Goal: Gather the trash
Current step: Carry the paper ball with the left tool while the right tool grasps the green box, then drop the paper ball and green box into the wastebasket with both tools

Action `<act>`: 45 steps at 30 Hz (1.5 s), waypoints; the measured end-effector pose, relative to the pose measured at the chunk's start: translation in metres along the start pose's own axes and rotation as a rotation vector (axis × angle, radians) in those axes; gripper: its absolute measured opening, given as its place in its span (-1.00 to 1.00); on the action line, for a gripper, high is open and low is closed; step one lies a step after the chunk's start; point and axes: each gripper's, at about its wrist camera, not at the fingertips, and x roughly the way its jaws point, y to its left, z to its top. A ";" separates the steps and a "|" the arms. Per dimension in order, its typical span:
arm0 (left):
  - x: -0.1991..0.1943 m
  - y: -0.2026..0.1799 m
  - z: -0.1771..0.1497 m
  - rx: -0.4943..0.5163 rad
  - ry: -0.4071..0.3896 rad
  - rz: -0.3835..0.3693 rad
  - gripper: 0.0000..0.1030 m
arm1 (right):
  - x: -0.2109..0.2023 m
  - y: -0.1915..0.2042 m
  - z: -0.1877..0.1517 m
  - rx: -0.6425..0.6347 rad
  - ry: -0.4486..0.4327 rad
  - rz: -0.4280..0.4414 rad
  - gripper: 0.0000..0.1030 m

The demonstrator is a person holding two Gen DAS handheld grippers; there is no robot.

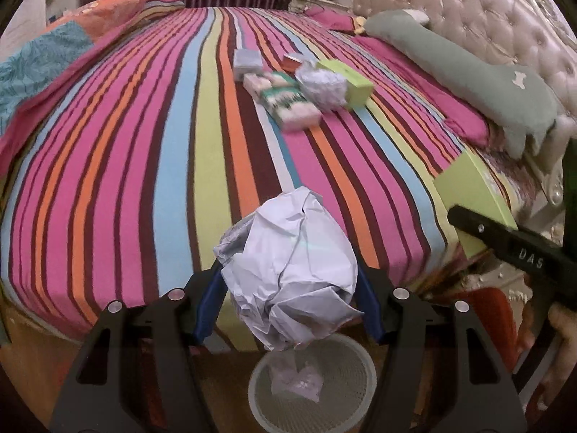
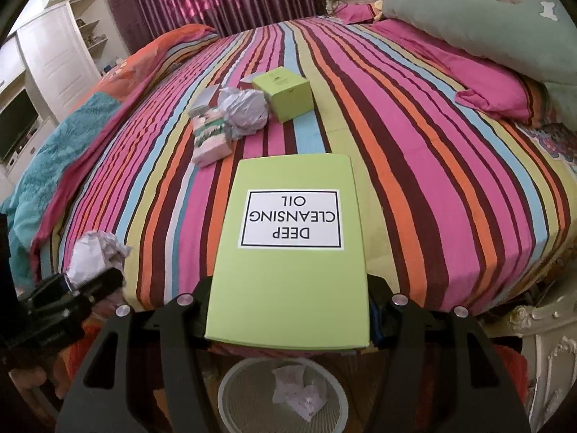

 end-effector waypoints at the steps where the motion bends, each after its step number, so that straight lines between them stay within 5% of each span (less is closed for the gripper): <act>1: -0.001 -0.003 -0.007 0.002 0.008 -0.004 0.20 | -0.002 0.000 -0.003 -0.001 0.004 0.003 0.10; 19: 0.002 -0.027 -0.085 0.036 0.158 -0.021 0.20 | -0.007 -0.001 -0.079 0.001 0.182 0.021 0.10; 45: 0.041 -0.033 -0.118 -0.011 0.375 -0.027 0.20 | 0.044 -0.005 -0.131 0.070 0.524 0.016 0.10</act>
